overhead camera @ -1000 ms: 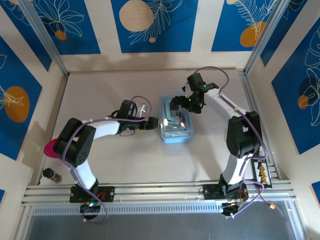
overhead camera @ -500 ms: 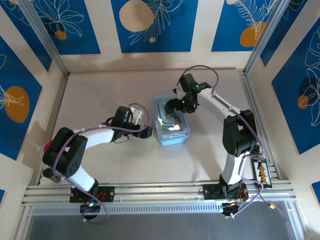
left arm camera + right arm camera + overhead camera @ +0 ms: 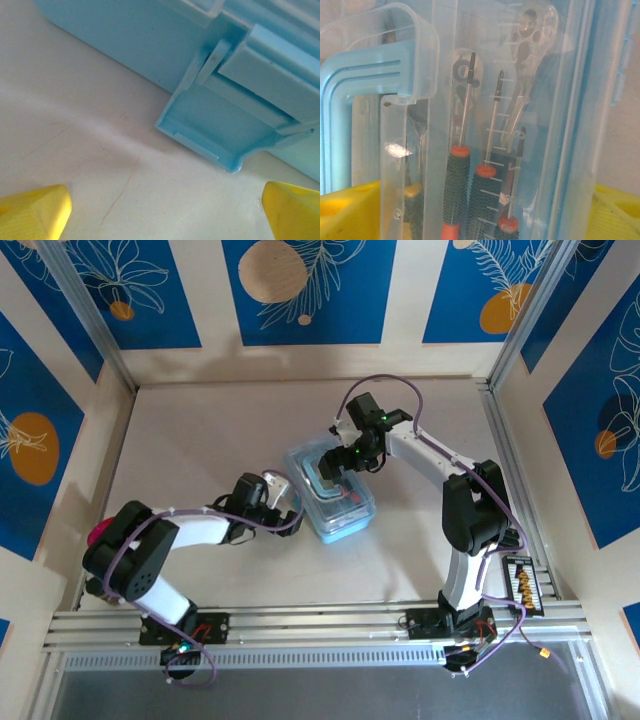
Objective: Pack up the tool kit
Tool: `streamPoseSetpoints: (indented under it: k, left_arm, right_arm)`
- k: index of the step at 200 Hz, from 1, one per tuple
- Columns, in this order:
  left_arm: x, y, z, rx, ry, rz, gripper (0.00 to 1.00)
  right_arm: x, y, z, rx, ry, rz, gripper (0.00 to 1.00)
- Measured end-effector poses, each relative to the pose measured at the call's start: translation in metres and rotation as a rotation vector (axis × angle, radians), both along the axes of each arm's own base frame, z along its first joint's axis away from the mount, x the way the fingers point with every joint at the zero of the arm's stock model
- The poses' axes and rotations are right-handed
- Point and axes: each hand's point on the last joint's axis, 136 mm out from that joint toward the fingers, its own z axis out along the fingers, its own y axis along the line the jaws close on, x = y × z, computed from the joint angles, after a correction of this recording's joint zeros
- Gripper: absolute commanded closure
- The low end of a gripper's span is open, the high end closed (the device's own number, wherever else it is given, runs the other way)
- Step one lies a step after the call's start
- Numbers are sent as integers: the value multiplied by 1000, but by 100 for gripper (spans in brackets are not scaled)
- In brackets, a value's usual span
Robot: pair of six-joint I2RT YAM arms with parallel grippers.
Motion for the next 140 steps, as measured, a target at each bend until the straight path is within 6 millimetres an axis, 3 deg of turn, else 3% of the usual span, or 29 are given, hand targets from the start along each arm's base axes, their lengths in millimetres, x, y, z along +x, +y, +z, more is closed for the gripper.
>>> streamPoseSetpoints:
  k: [140]
  left_arm:
    - [13,2,-11,89,-95,47,0]
  right_arm:
    - [0,0,1,-2,2,3,14]
